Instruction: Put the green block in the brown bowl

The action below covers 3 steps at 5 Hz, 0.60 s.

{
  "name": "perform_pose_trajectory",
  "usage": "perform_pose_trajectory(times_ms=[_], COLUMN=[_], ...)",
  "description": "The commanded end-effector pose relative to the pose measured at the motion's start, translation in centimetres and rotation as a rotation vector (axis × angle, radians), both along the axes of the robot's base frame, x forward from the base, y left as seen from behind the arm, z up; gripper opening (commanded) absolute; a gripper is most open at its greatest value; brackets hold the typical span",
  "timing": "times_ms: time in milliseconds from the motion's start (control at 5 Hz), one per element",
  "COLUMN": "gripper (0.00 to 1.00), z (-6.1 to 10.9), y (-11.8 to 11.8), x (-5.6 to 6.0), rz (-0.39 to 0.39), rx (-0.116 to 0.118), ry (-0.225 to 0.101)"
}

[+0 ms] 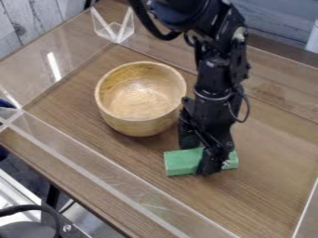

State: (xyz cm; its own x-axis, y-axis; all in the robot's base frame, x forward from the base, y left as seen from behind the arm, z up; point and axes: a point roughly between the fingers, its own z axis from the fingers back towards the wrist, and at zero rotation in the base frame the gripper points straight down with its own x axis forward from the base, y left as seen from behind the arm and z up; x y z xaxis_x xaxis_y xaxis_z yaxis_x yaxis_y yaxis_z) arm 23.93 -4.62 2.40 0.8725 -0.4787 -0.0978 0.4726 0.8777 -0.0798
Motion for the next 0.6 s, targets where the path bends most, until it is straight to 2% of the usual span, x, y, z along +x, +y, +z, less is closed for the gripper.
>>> perform_pose_trajectory(times_ms=[0,200,400], gripper=[1.00,0.00,0.00], z=[1.49,1.15,1.20], y=[0.13,0.21,0.23], x=[1.57,1.68,1.73], rz=[0.015,0.017,0.020], rx=[-0.007,-0.005,-0.005], ry=[-0.068,-0.065,-0.067])
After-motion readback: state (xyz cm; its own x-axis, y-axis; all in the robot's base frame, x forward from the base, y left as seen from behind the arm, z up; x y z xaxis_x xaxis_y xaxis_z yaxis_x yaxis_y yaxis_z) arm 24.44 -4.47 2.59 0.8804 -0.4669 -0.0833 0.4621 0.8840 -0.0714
